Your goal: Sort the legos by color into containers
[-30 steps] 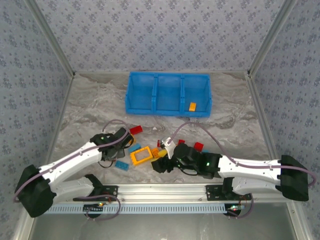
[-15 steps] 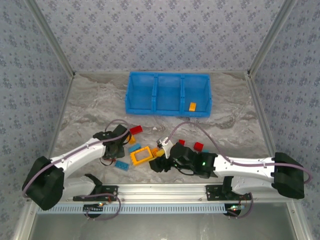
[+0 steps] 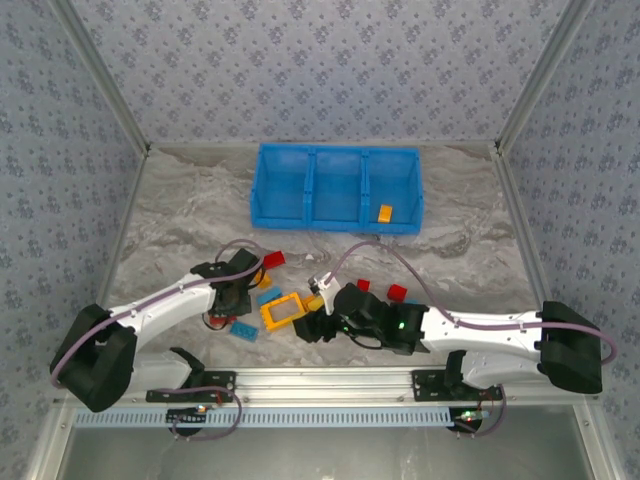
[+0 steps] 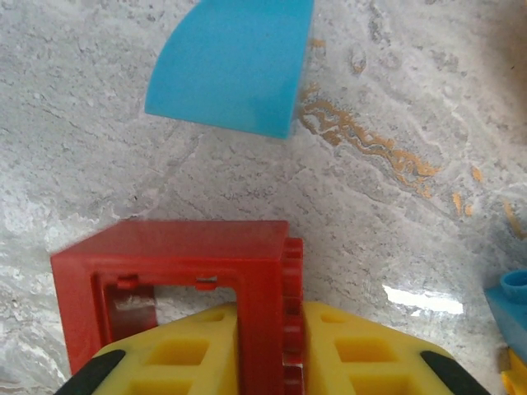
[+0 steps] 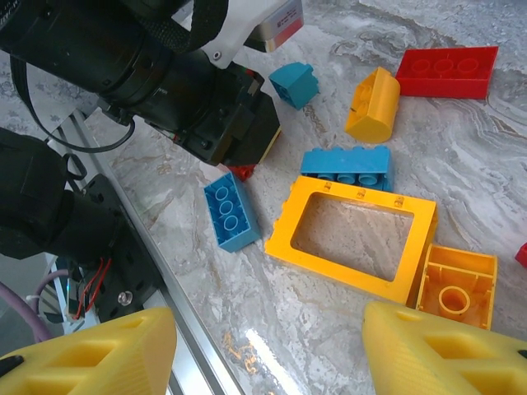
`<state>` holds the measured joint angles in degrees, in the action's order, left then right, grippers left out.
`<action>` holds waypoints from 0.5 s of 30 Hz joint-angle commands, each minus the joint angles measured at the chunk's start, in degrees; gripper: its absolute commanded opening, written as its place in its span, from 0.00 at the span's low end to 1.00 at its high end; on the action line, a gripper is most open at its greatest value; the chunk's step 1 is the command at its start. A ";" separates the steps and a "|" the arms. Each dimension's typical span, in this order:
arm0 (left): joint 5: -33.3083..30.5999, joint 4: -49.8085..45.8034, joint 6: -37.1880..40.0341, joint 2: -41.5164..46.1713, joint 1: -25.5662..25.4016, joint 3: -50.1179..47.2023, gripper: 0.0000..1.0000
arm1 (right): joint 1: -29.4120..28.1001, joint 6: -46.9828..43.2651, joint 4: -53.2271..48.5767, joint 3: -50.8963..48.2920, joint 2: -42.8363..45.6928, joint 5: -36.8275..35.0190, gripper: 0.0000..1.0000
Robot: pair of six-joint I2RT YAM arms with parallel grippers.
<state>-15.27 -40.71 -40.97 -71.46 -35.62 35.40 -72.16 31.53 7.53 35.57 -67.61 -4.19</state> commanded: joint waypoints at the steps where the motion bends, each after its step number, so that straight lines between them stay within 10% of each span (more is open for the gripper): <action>1: -1.82 -1.23 1.33 0.58 0.37 0.96 0.22 | -0.49 0.90 -0.59 1.68 -0.05 -1.76 0.64; 15: 0.08 -11.83 6.49 3.23 0.10 23.46 0.14 | 0.69 -3.49 -5.23 6.79 5.29 -14.72 0.64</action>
<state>-15.90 -49.95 -38.00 -68.03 -35.62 50.15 -72.07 30.46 4.08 38.70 -64.69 -11.51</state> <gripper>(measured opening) 0.174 0.636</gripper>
